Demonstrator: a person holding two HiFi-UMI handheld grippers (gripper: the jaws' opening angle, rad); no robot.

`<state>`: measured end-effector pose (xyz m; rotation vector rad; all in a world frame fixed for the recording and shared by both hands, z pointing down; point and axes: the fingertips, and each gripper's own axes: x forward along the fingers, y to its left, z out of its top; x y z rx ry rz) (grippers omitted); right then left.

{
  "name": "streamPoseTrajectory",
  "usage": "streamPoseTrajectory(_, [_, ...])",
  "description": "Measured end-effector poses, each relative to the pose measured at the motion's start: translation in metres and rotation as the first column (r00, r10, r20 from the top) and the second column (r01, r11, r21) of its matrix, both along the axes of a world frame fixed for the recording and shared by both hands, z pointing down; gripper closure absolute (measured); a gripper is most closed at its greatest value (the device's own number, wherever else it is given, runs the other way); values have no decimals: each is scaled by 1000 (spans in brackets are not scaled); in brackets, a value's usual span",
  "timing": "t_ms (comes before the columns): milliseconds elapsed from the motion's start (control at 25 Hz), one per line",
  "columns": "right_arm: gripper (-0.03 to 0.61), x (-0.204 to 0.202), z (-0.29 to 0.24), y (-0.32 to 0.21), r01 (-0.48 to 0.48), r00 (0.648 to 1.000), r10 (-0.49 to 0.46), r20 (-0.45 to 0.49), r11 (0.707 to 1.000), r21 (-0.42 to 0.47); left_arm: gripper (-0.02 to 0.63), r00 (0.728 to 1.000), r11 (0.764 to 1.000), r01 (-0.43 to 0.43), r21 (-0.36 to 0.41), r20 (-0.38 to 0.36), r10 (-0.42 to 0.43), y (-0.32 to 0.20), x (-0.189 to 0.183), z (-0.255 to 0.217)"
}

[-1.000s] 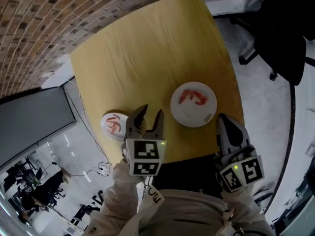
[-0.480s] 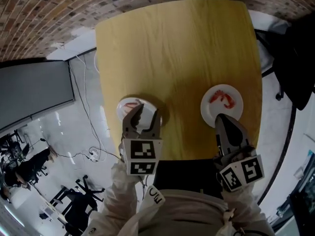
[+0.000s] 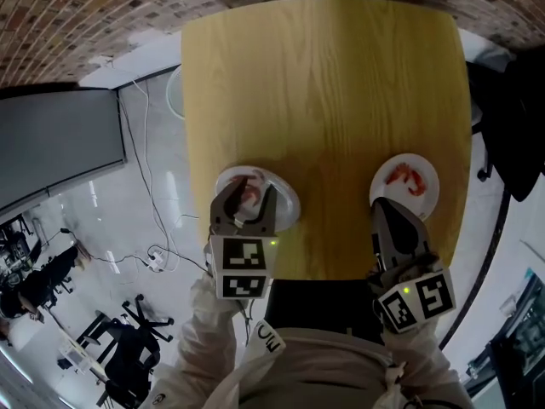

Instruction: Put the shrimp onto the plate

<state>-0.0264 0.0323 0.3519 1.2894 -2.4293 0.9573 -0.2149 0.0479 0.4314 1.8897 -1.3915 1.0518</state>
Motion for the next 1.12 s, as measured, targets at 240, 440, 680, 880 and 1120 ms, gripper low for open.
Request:
streamPoseTrajectory(240, [555,-4,7,-6,-16,1000,16,-14,1000,-12,448,998,999,31,-16,-57,-32,-6,-6,10])
streamPoseTrajectory(440, [554,-9,10,-7,-25,1000,25,-18,999,-20,448,996,999,26,-26,-89,-28,-9,-6,15])
streamPoseTrajectory(680, [555,-10,11,-8,-34,999,33,-21,999,-24,449,992,999,25,-46,-123,-31,-10,-4,19])
streamPoseTrajectory(880, [555,-9,11,-10,-39,999,38,-21,999,-24,476,991,998,39,-50,-125,-45,-10,-6,20])
streamPoseTrajectory(1120, [555,-11,13,-9,-34,999,34,-17,999,-30,497,997,999,6,-35,-73,-9,-9,-7,23])
